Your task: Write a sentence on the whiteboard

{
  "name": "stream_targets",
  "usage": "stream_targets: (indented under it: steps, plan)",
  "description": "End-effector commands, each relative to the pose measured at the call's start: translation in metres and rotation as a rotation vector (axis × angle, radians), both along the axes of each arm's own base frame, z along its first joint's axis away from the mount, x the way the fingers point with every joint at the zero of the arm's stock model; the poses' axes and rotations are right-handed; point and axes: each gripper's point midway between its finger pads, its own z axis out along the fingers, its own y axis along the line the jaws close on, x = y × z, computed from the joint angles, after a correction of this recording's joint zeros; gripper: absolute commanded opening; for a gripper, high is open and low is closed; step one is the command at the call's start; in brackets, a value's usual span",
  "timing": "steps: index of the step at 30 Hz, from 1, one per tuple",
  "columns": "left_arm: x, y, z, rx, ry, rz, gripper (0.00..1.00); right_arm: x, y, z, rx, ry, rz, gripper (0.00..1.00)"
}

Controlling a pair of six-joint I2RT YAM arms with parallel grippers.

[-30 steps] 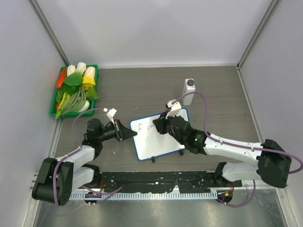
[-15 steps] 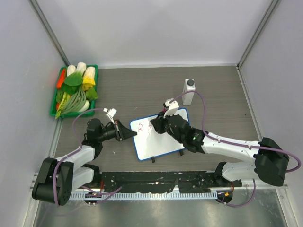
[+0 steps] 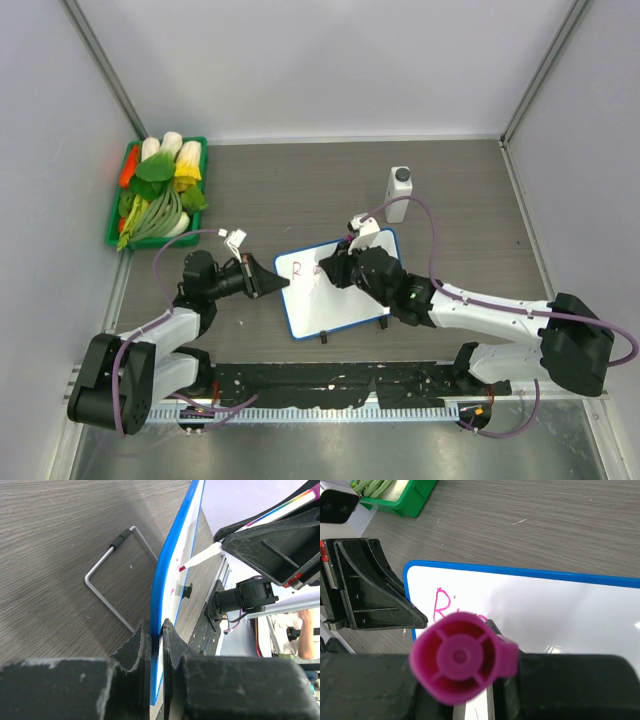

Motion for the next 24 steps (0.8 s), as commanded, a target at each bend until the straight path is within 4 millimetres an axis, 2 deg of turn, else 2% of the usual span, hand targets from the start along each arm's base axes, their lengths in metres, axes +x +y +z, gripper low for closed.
stream_targets:
  steps: [1,13,24]
  plan:
    - [0.004,0.002,0.0,0.019,-0.053,0.012,0.0,0.0,-0.025,-0.028,-0.104,0.033,-0.057,0.01]
    - [0.004,0.002,0.0,0.019,-0.053,0.012,0.0,0.012,-0.03,-0.004,-0.091,-0.03,-0.114,0.01]
    - [0.004,0.002,0.0,0.019,-0.053,0.01,0.0,0.008,-0.029,0.024,0.0,-0.086,-0.087,0.01]
